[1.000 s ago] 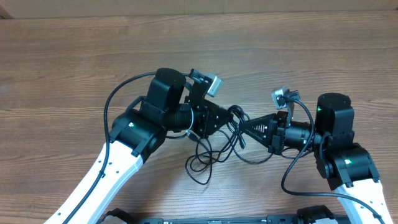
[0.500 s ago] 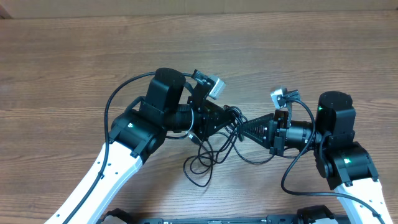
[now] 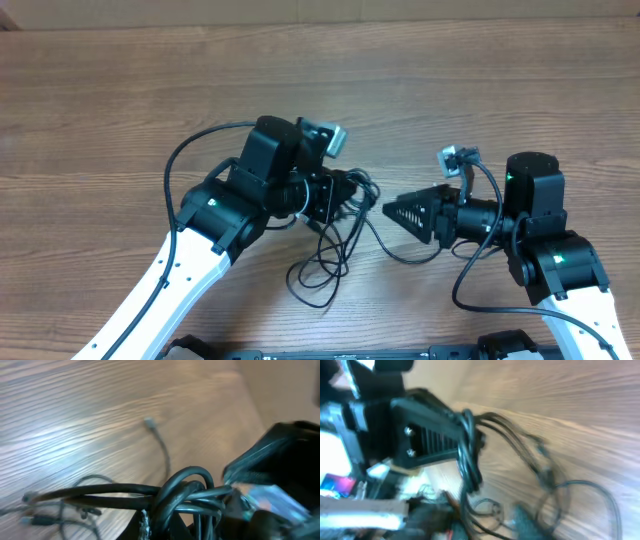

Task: Untangle cables

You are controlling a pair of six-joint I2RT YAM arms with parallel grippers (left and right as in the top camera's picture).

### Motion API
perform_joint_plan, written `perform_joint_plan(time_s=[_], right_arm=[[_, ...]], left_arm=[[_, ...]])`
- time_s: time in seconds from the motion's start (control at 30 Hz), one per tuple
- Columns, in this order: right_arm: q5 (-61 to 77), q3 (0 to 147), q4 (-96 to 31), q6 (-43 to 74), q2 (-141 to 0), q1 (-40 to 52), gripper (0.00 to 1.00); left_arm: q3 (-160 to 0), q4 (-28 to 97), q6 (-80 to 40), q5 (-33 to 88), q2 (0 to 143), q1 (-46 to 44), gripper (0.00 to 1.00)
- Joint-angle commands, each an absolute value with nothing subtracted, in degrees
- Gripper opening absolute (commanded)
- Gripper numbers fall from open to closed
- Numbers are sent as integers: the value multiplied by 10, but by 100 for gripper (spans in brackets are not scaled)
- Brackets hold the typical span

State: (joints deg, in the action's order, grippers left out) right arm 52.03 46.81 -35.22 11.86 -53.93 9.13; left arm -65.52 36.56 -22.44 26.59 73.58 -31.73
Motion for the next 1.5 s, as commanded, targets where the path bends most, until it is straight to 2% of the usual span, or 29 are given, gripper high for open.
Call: perform_joint_plan(time_s=[0.0, 0.3, 0.5, 0.53, 0.57, 0.63, 0.77, 0.9, 0.97, 1.07, 1.13, 1.27, 1.47], right_arm=[[454, 473, -342, 86, -534, 93, 65], [456, 473, -331, -34, -534, 93, 64], [487, 473, -318, -90, -534, 93, 60], [487, 473, -317, -90, -534, 93, 57], [487, 473, -317, -91, -534, 93, 49], [487, 473, -317, -91, -534, 93, 40], [487, 473, -316, -91, -534, 93, 33], [487, 473, -311, -91, -534, 93, 34], [487, 473, -309, -91, -534, 93, 41], [487, 473, -308, -91, -534, 93, 45], [487, 473, -308, -91, -534, 93, 35], [467, 473, -313, -91, -534, 93, 4], [450, 473, -321, -90, -534, 93, 4]], left_arm=[[-662, 373, -262, 192, 734, -314, 4], [-662, 354, -278, 206, 734, -333, 4], [-662, 327, -291, 205, 734, -365, 4], [-662, 324, -298, 201, 734, -369, 4], [-662, 321, -312, 194, 734, -374, 4], [-662, 321, -320, 193, 735, -376, 4], [-662, 321, -324, 198, 735, -376, 4], [-662, 318, -335, 206, 735, -384, 4], [-662, 309, -335, 206, 736, -394, 4], [-662, 296, -354, 185, 740, -417, 4], [-662, 294, -365, 176, 746, -424, 4], [-662, 293, -364, 176, 747, -424, 4], [-662, 312, -365, 152, 747, -413, 4]])
